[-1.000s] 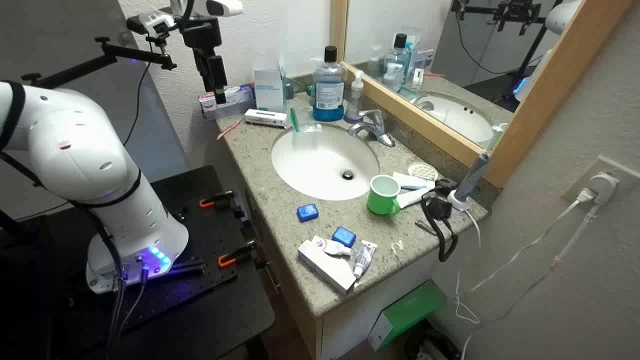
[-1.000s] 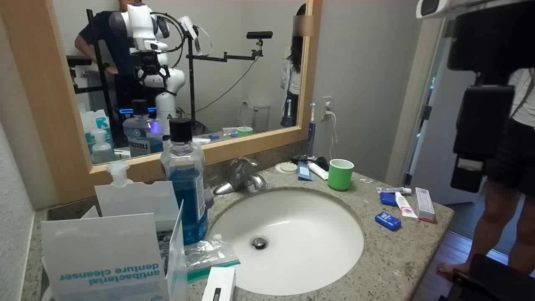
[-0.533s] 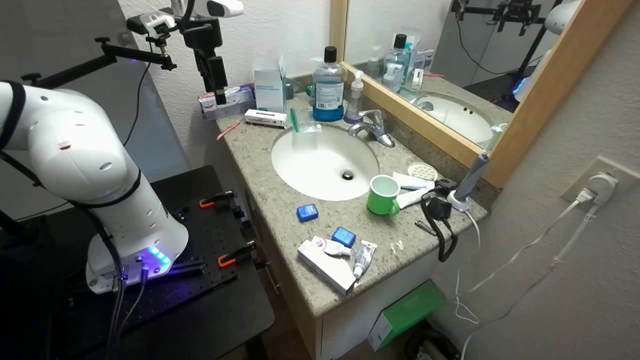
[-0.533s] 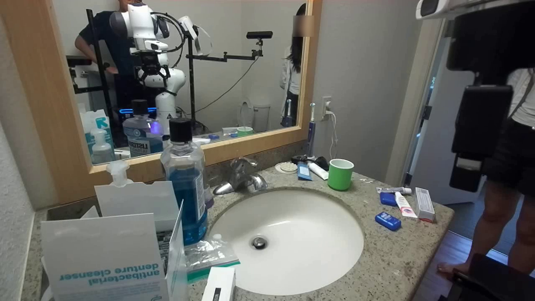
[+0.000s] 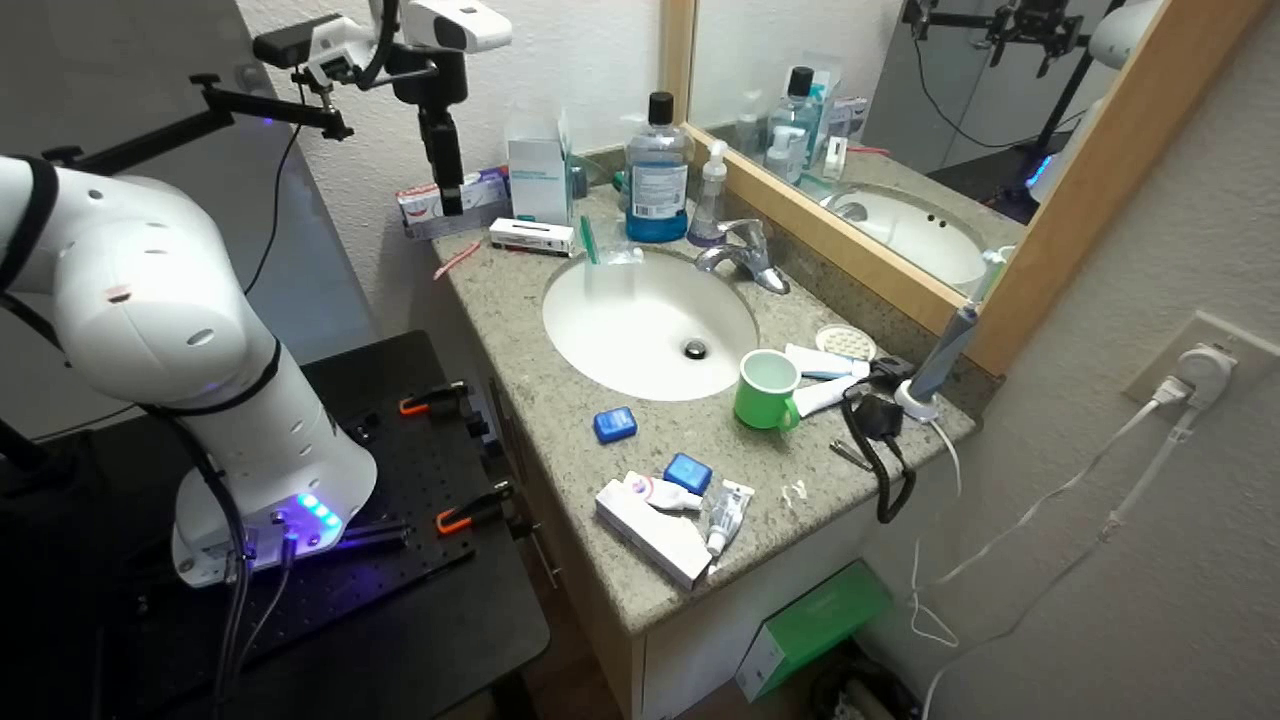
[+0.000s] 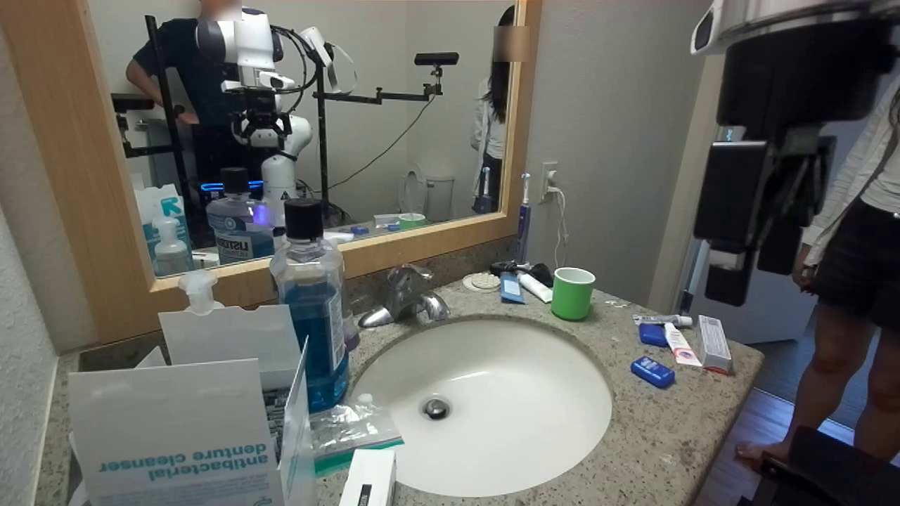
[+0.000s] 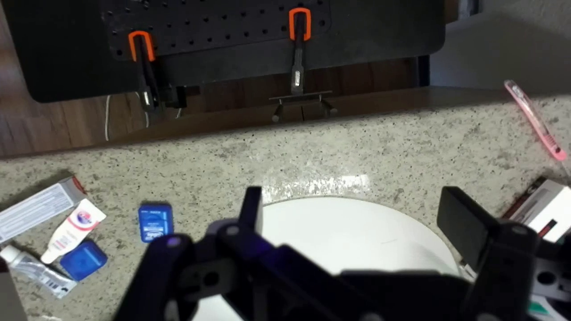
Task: Put the blue object into the green mug
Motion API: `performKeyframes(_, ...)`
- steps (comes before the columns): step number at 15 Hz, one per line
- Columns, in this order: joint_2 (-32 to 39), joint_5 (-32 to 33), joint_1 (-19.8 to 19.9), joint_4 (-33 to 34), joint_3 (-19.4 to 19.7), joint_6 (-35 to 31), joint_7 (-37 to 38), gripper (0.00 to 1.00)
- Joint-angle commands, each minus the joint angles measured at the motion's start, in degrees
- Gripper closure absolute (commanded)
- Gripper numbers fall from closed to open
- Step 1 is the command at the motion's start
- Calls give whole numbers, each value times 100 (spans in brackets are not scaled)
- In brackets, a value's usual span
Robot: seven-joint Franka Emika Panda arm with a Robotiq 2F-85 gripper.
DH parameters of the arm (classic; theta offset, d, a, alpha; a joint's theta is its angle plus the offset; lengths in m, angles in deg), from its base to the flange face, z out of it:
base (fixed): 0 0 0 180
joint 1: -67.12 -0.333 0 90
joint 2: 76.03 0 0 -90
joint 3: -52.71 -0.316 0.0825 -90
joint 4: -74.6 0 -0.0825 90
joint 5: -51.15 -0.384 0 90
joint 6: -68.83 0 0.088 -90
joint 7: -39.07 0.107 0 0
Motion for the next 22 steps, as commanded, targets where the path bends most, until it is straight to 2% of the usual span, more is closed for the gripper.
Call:
performKeyframes(1, 412, -122, 321, 145, -42, -389, 518, 0)
performKeyframes(10, 1319, -182, 878, 159, 145, -1629, 1642, 0)
performKeyframes(15, 1721, -259, 996, 80, 506, -2270, 1707, 0)
performKeyframes(22, 2292, -148, 1450, 94, 988, -2848, 1896, 0)
